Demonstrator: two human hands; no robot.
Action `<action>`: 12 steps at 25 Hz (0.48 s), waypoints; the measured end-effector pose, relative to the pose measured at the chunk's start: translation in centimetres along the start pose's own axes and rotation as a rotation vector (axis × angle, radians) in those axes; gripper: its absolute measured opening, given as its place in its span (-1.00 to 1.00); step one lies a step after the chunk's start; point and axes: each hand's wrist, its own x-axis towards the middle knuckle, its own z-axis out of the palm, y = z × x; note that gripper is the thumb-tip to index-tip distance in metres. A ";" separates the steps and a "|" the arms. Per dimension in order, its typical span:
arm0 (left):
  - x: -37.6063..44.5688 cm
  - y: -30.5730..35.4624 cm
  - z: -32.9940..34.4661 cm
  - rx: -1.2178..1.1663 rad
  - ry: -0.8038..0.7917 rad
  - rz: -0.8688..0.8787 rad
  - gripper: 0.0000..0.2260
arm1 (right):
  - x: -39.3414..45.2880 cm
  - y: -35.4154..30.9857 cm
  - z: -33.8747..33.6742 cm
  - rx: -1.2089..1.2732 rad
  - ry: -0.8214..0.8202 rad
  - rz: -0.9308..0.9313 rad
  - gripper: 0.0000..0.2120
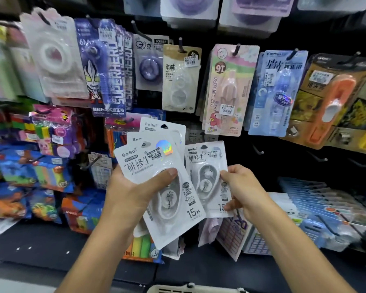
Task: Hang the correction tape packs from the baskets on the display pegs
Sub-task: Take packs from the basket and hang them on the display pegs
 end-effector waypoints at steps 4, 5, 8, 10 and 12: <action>0.0 -0.6 0.5 0.053 0.030 -0.022 -0.53 | -1.4 0.2 0.4 -0.371 0.168 -0.350 -0.65; 0.1 -0.7 0.7 0.060 0.033 -0.029 -0.51 | -2.8 0.5 0.7 -0.243 0.052 -0.475 -0.64; 0.4 -0.9 1.1 0.064 0.010 -0.060 -0.48 | -5.8 2.1 2.6 -0.031 -0.438 -0.475 -0.49; 0.6 -1.1 1.0 -0.008 -0.076 -0.166 -0.41 | -5.9 3.0 3.1 0.083 -0.460 -0.460 -0.46; 0.5 -1.0 0.6 -0.062 -0.165 -0.262 -0.34 | -5.5 2.8 2.8 0.361 -0.418 -0.330 -0.48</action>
